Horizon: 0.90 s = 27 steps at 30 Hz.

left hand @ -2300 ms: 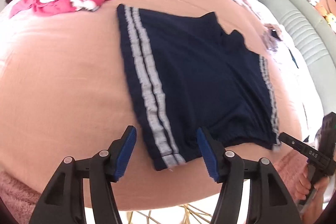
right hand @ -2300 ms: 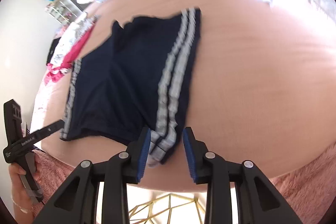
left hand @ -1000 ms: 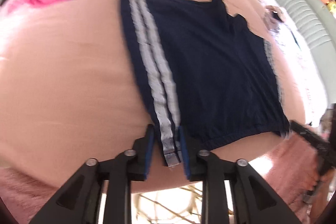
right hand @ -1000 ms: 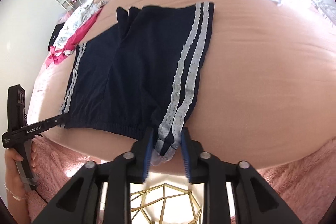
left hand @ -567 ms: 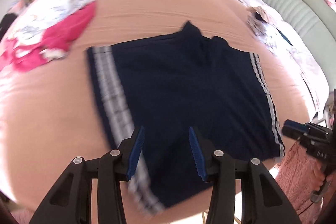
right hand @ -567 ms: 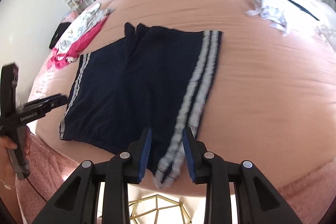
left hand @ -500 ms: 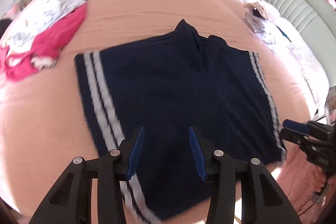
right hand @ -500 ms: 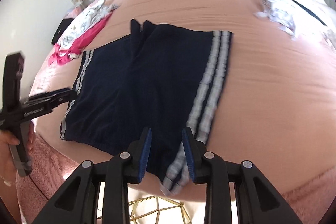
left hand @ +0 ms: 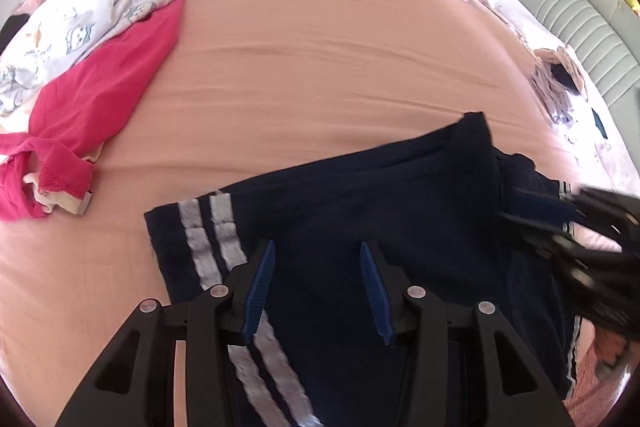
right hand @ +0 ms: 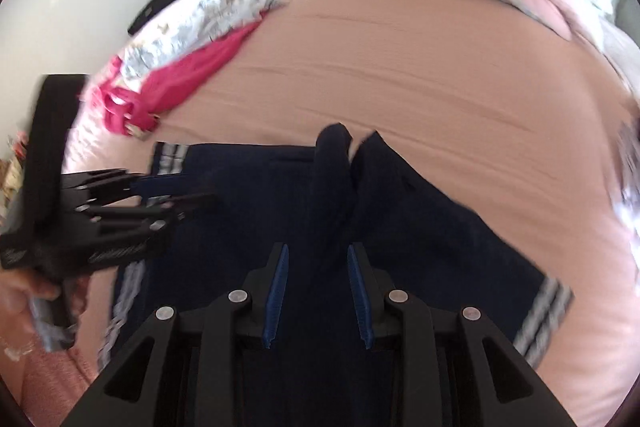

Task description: Fold clothes

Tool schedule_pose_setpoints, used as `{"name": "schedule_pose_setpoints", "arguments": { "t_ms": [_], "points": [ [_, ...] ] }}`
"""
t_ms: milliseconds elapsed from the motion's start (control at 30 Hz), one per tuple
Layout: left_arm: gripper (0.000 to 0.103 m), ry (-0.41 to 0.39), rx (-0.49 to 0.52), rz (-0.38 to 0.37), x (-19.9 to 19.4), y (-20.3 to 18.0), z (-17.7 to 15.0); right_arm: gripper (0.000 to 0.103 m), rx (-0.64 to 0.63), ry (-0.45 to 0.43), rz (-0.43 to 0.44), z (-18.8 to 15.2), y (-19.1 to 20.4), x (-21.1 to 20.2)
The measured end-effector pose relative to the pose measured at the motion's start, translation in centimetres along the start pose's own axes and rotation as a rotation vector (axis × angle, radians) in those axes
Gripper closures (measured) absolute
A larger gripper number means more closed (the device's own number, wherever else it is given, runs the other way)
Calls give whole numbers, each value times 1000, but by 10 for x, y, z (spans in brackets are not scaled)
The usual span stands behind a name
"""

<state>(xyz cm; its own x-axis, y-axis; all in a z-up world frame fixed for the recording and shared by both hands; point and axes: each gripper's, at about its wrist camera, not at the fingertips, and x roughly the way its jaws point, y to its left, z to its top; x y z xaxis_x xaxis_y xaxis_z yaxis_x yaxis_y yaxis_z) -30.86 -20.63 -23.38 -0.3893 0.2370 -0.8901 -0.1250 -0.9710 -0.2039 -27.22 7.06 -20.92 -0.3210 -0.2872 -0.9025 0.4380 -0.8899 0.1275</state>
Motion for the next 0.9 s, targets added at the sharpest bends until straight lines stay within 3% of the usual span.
{"name": "schedule_pose_setpoints", "arguments": {
  "t_ms": [100,267,567,667,800,900],
  "points": [
    [63,-22,5,-35,-2,15,-1,73,-21,51,-25,16,-4,29],
    [63,-77,-62,-87,-6,35,0,73,13,11,-11,33,-16,33],
    [63,-151,-144,-34,-23,66,13,73,132,-85,9,50,-34,29],
    [63,-122,-73,32,-31,60,10,73,126,-108,41,44,-30,13],
    [63,-49,-11,77,-15,61,1,73,28,-54,-14,35,-9,18],
    [63,-75,-49,103,-18,63,3,73,-3,-8,-81,33,-8,37]
  ]
}}
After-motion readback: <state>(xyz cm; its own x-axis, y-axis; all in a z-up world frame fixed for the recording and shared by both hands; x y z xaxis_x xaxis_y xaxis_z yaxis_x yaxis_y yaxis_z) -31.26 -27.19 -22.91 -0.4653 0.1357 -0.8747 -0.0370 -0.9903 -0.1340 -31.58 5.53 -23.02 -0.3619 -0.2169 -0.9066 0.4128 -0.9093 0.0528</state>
